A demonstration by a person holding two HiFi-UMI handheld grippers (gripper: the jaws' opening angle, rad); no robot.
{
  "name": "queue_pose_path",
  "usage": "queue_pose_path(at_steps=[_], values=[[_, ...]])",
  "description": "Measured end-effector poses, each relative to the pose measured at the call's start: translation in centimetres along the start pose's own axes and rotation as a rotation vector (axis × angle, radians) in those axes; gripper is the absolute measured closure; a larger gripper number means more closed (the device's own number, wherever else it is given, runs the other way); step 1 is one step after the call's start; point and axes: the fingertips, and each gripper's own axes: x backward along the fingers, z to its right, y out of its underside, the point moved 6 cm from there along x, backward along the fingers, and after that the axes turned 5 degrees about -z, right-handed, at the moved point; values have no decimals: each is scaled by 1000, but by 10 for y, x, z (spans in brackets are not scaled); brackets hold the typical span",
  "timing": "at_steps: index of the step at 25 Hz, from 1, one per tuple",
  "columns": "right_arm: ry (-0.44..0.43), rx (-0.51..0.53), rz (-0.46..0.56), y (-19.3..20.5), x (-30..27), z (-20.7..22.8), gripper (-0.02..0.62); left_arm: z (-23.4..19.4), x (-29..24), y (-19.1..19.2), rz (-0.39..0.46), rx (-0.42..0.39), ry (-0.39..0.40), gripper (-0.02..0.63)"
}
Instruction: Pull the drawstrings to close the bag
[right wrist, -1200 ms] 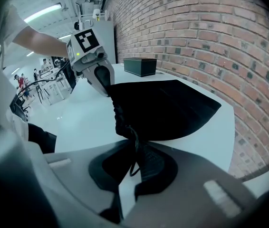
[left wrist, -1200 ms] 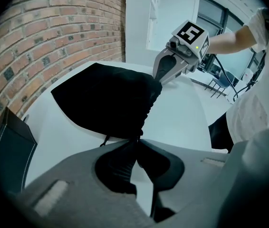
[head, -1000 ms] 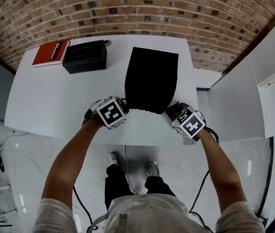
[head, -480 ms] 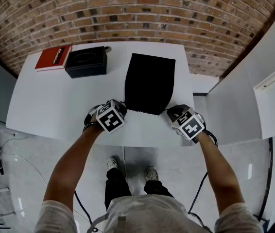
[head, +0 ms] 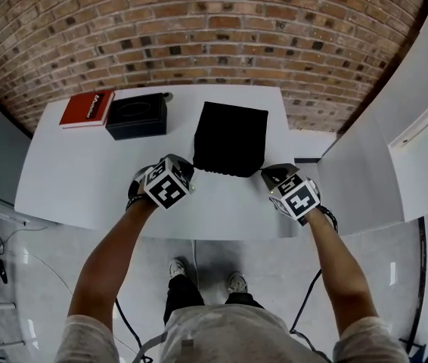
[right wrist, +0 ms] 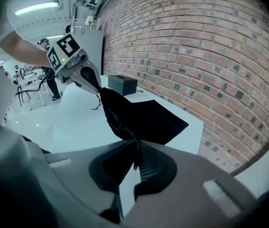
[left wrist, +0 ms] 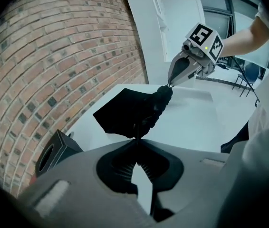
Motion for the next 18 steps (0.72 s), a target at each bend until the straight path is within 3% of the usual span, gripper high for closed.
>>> queue_pose_path(at_steps=[18], values=[[122,-74,192,-60,54,42,592,-41,76,-56,178,112,-229,600]])
